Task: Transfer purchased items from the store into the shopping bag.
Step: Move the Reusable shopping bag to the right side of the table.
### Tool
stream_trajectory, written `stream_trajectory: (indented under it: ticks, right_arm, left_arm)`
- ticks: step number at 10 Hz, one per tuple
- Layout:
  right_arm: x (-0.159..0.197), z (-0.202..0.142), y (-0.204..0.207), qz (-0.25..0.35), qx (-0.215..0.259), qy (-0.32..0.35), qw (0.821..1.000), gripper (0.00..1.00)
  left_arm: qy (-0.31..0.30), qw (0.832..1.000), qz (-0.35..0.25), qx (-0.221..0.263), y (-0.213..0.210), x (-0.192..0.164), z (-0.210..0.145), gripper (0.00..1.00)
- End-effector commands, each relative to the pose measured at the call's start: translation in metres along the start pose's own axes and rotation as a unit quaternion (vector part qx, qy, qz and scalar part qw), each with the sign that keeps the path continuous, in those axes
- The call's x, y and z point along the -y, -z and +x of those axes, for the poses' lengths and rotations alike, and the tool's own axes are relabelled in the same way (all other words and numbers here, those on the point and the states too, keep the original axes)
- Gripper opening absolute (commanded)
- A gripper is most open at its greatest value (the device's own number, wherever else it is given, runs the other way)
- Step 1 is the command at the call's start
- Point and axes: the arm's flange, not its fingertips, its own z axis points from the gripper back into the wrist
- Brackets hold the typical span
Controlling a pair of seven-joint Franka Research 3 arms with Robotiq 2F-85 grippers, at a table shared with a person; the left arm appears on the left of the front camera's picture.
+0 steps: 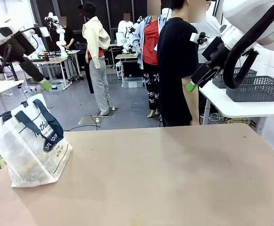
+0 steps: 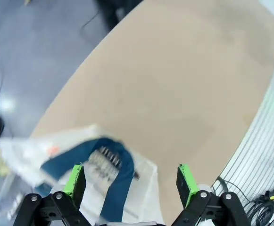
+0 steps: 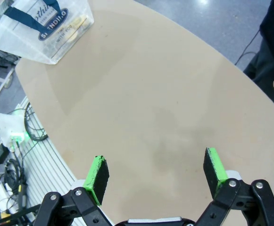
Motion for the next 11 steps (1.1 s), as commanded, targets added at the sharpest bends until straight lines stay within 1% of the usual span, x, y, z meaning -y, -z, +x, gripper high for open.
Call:
stream_trajectory:
  ticks: [1, 2, 3, 4, 5, 6, 7, 8, 9, 11]
  right_arm:
    - [0.000, 0.002, 0.001, -0.008, -0.010, 0.007, 1.000, 1.00]
    - [0.000, 0.002, 0.001, -0.008, -0.010, 0.007, 1.000, 1.00]
    - [0.000, 0.002, 0.001, -0.008, -0.010, 0.007, 1.000, 1.00]
    - [0.000, 0.002, 0.001, -0.008, -0.010, 0.007, 1.000, 1.00]
    - [0.000, 0.002, 0.001, -0.008, -0.010, 0.007, 1.000, 1.00]
    - [0.000, 0.002, 0.001, -0.008, -0.010, 0.007, 1.000, 1.00]
    - [0.000, 0.002, 0.001, -0.008, -0.010, 0.007, 1.000, 1.00]
    - [0.000, 0.002, 0.001, -0.008, -0.010, 0.007, 1.000, 1.00]
    - [0.000, 0.002, 0.001, -0.008, -0.010, 0.007, 1.000, 1.00]
    - [0.000, 0.002, 0.001, -0.008, -0.010, 0.007, 1.000, 1.00]
  left_arm:
    - [0.079, 0.993, -0.055, 0.071, 0.012, -0.004, 0.001, 1.00]
    - [0.107, 0.988, -0.055, 0.094, 0.016, 0.000, 0.003, 1.00]
    - [0.121, 0.983, -0.071, 0.116, 0.019, 0.001, 0.007, 1.00]
    - [0.132, 0.980, -0.085, 0.124, 0.023, 0.000, 0.012, 1.00]
    - [0.149, 0.976, -0.082, 0.137, 0.030, -0.002, 0.015, 1.00]
    - [0.173, 0.973, -0.076, 0.136, 0.036, -0.001, 0.016, 1.00]
    - [0.170, 0.975, -0.070, 0.129, 0.037, 0.001, 0.016, 1.00]
    - [0.138, 0.981, -0.085, 0.111, 0.037, -0.005, 0.013, 1.00]
    - [0.160, 0.976, -0.075, 0.125, 0.036, 0.003, 0.019, 1.00]
    - [0.160, 0.976, -0.075, 0.125, 0.036, 0.003, 0.019, 1.00]
